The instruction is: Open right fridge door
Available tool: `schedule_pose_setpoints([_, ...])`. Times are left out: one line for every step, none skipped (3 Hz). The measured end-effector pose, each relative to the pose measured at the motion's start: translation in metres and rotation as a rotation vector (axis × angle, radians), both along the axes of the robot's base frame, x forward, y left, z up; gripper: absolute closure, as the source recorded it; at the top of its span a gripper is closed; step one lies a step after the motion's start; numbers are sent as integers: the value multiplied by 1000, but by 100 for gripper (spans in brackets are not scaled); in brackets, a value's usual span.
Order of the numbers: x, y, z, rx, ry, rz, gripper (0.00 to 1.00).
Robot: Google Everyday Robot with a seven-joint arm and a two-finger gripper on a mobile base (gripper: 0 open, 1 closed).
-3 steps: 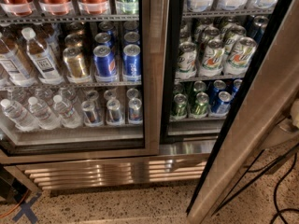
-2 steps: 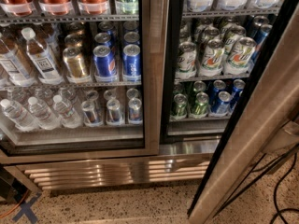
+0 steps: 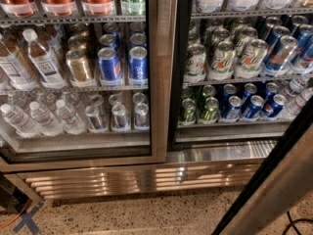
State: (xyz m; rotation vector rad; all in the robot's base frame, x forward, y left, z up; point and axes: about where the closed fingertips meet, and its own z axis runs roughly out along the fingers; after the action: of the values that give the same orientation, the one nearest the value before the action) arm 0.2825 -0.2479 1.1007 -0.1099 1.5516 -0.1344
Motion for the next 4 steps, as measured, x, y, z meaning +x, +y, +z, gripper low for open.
schedule_pose_setpoints([0,0,0,0,0,0,0])
schedule_pose_setpoints([-4,-1,0,-1,1,-3,0])
schedule_pose_setpoints([-4,-1,0,-1,1,-3,0])
schedule_pose_setpoints([-4,-1,0,-1,1,-3,0])
